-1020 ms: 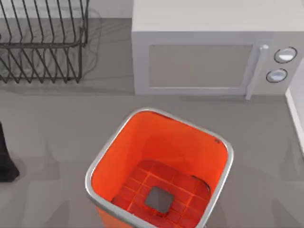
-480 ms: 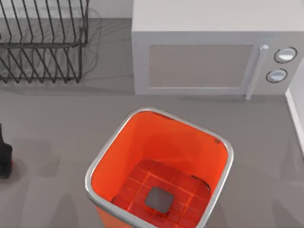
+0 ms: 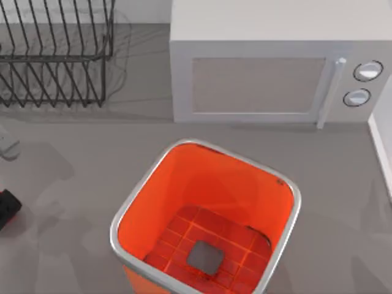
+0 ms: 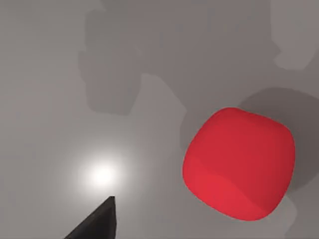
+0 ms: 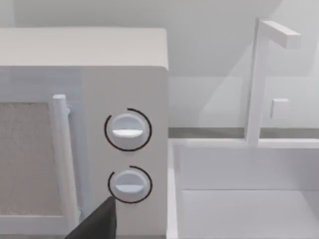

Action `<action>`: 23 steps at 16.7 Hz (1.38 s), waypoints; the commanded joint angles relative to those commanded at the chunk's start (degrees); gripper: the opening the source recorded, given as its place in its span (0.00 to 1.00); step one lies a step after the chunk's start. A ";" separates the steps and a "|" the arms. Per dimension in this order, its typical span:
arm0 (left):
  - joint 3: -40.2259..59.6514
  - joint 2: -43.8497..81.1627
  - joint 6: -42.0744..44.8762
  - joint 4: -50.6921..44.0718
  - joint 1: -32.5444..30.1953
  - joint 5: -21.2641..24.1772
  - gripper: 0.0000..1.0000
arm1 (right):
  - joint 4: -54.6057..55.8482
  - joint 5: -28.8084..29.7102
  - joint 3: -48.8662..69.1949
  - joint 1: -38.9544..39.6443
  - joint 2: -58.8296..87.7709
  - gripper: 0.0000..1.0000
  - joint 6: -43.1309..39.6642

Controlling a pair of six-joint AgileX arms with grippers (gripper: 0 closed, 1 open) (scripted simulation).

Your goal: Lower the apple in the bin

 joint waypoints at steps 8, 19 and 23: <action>18.39 26.46 18.00 -15.20 1.54 -0.04 1.00 | 0.00 0.00 0.00 0.00 0.00 1.00 0.00; 16.15 31.07 19.18 -9.59 1.61 -0.03 1.00 | 0.00 0.00 0.00 0.00 0.00 1.00 0.00; 11.81 35.13 19.43 -0.97 1.76 -0.02 1.00 | 0.00 0.00 0.00 0.00 0.00 1.00 0.00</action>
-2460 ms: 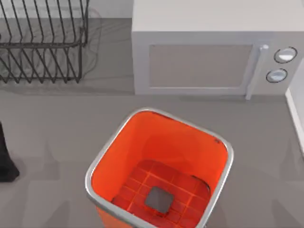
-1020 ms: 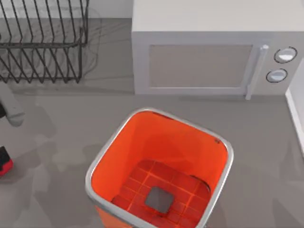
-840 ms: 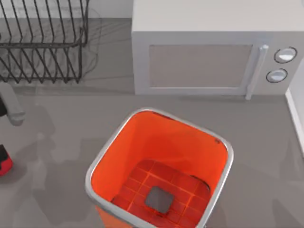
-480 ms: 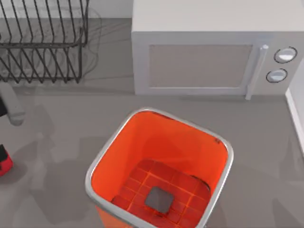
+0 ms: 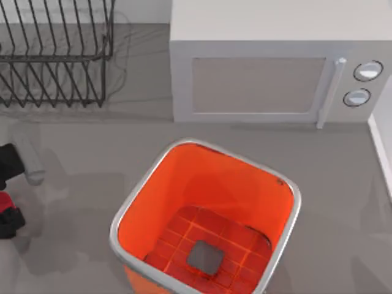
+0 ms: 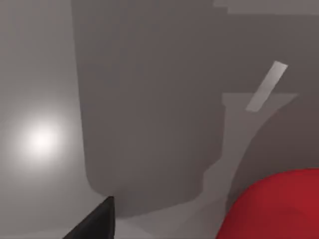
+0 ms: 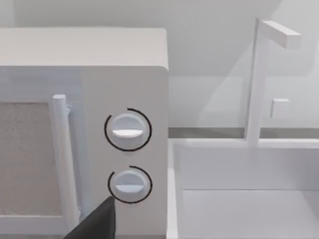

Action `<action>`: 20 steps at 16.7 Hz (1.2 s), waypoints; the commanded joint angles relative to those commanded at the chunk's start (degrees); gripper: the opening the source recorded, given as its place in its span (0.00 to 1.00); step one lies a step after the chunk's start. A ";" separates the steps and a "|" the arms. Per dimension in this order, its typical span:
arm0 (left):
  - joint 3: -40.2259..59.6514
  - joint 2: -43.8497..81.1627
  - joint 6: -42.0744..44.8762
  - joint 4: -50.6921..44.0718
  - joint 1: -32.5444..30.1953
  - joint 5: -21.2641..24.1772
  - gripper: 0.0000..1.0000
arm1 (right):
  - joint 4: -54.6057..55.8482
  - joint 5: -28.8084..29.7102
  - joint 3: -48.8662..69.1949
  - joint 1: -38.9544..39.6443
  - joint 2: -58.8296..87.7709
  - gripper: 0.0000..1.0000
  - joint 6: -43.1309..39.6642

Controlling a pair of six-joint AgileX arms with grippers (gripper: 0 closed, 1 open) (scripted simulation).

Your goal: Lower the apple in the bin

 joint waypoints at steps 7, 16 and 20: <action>-0.77 0.73 0.05 1.24 0.03 0.00 0.85 | 0.00 0.00 0.00 0.00 0.00 1.00 0.00; -0.77 0.73 0.05 1.24 0.03 0.00 0.17 | 0.00 0.00 0.00 0.00 0.00 1.00 0.00; -0.77 0.73 0.05 1.24 0.03 0.00 0.00 | 0.00 0.00 0.00 0.00 0.00 1.00 0.00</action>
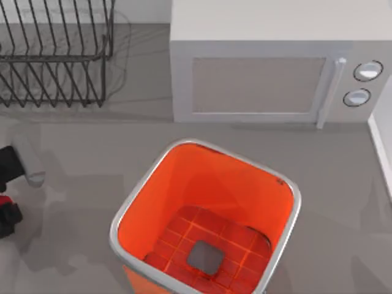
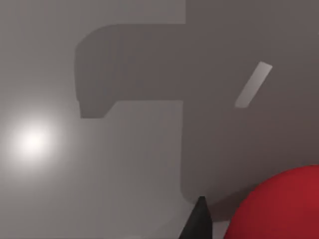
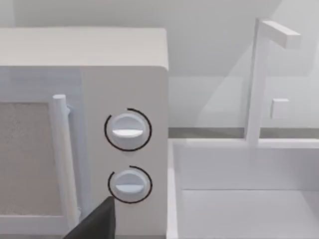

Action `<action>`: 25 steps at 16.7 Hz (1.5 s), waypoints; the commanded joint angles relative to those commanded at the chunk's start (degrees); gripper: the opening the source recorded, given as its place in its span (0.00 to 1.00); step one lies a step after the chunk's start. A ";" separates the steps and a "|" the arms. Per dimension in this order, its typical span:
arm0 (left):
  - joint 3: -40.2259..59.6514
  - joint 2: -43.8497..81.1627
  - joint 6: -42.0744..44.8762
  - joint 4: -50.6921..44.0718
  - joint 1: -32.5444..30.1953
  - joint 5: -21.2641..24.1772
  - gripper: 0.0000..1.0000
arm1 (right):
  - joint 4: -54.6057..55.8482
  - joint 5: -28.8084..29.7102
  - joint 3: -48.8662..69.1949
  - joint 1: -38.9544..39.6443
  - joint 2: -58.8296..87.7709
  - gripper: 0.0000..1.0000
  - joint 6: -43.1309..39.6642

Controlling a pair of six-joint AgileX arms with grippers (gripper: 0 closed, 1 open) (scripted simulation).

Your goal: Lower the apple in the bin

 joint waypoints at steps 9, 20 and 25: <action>1.05 -1.63 -0.83 -2.71 -0.16 0.72 0.00 | 0.00 0.00 0.00 0.00 0.00 1.00 0.00; 22.81 -10.14 -1.25 -34.41 -0.41 0.70 0.00 | 0.00 0.00 0.00 0.00 0.00 1.00 0.00; 24.90 -11.45 -1.28 -36.47 -0.53 0.70 0.00 | 0.00 0.00 0.00 0.00 0.00 1.00 0.00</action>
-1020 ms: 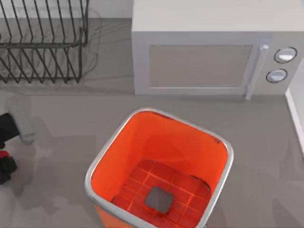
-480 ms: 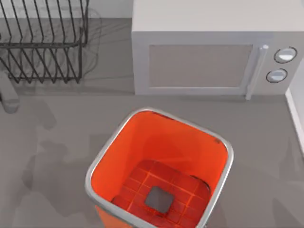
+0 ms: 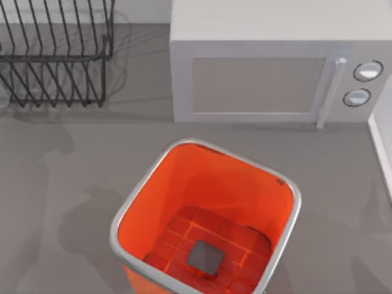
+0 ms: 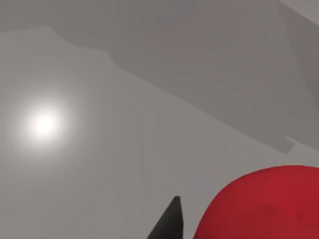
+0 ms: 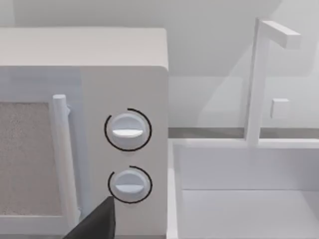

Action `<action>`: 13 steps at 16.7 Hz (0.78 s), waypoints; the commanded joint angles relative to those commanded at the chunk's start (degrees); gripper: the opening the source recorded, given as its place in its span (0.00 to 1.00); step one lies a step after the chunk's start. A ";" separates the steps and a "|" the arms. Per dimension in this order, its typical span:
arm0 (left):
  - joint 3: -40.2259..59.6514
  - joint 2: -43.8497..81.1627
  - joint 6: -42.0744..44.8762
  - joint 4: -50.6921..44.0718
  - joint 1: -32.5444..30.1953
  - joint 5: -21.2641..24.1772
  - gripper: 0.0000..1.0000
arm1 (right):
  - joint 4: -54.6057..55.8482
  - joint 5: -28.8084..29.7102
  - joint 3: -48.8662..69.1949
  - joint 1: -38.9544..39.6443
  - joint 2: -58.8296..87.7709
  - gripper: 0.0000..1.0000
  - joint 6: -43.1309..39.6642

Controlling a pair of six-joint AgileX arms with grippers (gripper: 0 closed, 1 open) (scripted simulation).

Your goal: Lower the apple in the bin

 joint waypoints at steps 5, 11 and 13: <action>2.64 3.35 4.05 -2.49 -3.71 -0.15 0.00 | 0.00 0.00 0.00 0.00 0.00 1.00 0.00; 16.34 15.96 26.84 -12.93 -25.61 -0.86 0.00 | 0.00 0.00 0.00 0.00 0.00 1.00 0.00; 21.73 20.00 36.28 -16.22 -35.14 -1.16 0.00 | 0.00 0.00 0.00 0.00 0.00 1.00 0.00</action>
